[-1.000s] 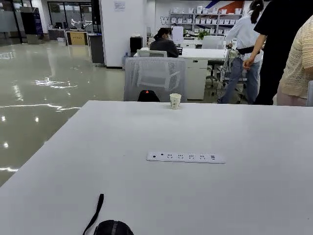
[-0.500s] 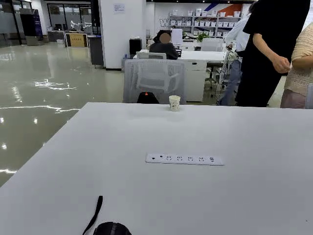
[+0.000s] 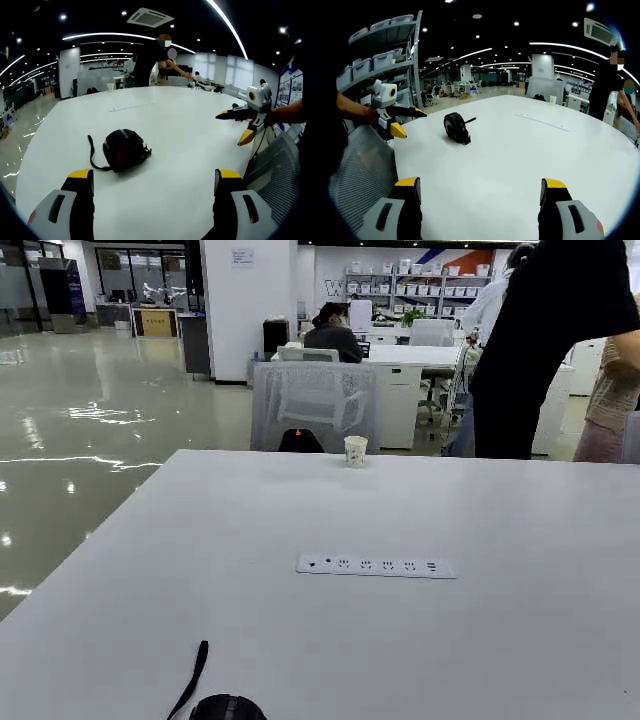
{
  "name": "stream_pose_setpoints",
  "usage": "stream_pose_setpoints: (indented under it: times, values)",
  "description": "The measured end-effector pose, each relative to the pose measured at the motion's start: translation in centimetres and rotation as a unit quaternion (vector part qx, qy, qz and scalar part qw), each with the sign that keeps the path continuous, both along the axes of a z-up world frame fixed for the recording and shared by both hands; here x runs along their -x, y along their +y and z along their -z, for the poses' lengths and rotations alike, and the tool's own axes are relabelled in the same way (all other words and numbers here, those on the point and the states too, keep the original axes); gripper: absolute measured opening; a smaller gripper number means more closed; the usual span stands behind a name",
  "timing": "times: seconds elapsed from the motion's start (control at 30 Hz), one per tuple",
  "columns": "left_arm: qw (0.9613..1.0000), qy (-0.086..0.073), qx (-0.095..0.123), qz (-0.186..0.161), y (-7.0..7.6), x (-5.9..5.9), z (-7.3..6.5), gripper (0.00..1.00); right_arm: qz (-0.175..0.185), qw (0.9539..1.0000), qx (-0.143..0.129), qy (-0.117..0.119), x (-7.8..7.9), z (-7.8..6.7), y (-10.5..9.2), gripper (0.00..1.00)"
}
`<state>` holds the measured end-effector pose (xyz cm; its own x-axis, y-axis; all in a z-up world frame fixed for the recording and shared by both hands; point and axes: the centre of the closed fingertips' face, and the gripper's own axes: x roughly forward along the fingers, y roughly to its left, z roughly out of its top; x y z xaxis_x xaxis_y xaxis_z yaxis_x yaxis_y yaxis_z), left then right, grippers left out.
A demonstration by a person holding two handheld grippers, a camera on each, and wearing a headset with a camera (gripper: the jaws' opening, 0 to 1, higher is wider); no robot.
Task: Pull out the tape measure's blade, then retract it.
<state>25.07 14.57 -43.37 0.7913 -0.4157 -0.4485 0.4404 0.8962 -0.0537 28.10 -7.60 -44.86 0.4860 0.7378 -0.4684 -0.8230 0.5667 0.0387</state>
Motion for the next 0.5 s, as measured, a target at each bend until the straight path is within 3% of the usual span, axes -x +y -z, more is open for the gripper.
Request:
stream_pose_setpoints:
  times: [0.3, 0.5]
  values:
    - [1.0000, 0.005, 0.001, -0.003, -0.19, 0.09, -0.06, 0.98, -0.001, 1.0000, 0.001, 0.000, 0.08, 0.06, -0.05, 0.99]
    - [1.0000, -0.004, 0.000, -0.004, -0.02, -0.15, -0.31, 0.99, -0.001, 1.0000, 0.001, 0.001, 0.12, 0.02, -0.04, 0.99]
